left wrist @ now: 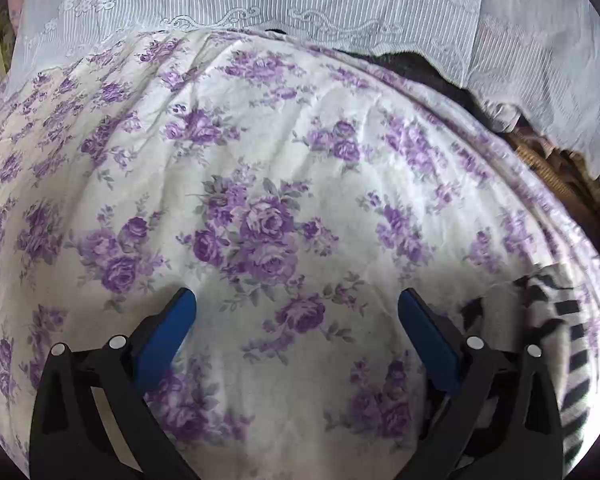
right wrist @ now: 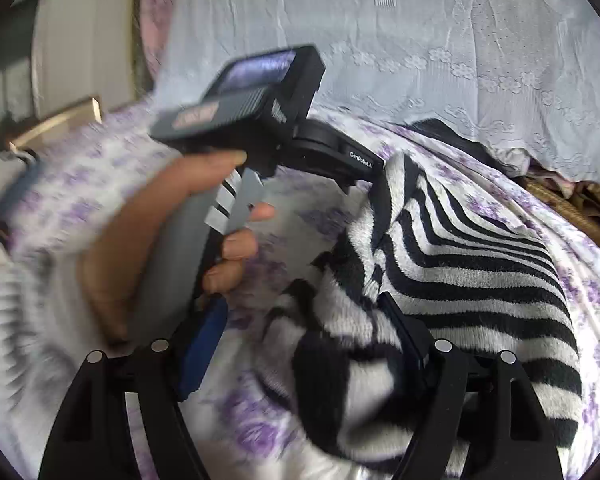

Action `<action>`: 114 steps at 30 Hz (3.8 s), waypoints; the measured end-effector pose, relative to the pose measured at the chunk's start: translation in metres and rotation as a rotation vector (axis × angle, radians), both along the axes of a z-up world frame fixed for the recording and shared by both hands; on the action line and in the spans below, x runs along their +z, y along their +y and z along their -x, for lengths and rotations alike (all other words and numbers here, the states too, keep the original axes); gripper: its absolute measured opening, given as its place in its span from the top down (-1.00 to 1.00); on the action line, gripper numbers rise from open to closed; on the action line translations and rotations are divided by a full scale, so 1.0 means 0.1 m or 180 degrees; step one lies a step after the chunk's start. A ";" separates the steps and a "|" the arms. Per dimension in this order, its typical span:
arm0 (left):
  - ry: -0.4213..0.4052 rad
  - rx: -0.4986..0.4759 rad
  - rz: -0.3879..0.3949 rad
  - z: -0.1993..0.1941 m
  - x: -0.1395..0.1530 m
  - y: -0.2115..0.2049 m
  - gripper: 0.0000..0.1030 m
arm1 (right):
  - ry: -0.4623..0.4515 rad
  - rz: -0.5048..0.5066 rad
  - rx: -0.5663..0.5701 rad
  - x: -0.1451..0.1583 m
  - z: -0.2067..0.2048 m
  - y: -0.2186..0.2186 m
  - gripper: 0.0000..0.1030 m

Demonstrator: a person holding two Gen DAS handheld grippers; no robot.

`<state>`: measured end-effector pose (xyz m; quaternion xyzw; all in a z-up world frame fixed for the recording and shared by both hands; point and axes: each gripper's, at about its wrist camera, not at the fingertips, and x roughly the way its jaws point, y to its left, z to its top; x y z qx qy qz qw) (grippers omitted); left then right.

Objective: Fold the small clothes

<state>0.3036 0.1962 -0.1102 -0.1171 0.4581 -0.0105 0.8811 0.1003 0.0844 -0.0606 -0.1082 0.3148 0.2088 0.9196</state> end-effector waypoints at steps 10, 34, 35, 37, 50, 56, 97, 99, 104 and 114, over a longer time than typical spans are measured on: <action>-0.0357 -0.0080 0.0333 0.47 0.45 0.25 -0.92 | -0.0636 -0.0445 -0.0180 0.60 0.57 -0.82 0.23; -0.0754 -0.1101 -0.0228 1.48 0.58 -0.58 -0.91 | -0.0004 -0.0800 -0.0477 0.46 0.13 -1.41 0.68; -0.0785 -0.1147 -0.0312 1.54 0.58 -0.61 -0.91 | 0.0007 -0.0738 -0.0486 0.44 0.08 -1.42 0.68; -0.0709 -0.1259 -0.0467 1.58 0.46 -0.67 -0.91 | 0.0118 -0.0652 -0.0501 0.31 -0.05 -1.45 0.66; -0.0739 -0.1066 -0.0026 1.65 0.49 -0.61 -0.91 | -0.0095 -0.0948 -0.0508 0.35 -0.08 -1.66 0.18; -0.0174 -0.1069 -0.0214 1.15 0.10 -0.90 -0.92 | 0.0474 -0.0986 -0.0622 0.05 -0.56 -1.73 0.19; 0.0101 -0.1590 0.0927 1.10 -0.09 -0.81 -0.31 | 0.1148 -0.1969 -0.0360 -0.46 -0.80 -2.04 -0.29; 0.0041 -0.1601 0.0849 1.13 -0.07 -0.83 -0.26 | 0.0972 -0.1826 -0.0343 -0.40 -0.74 -1.99 -0.19; -0.0140 -0.1617 0.0676 1.24 0.01 -0.86 -0.12 | 0.0741 -0.1657 -0.0311 -0.32 -0.64 -1.93 -0.11; -0.0174 -0.1711 0.0388 1.58 0.14 -1.14 -0.04 | 0.0643 -0.1513 -0.0365 -0.19 -0.30 -2.12 -0.09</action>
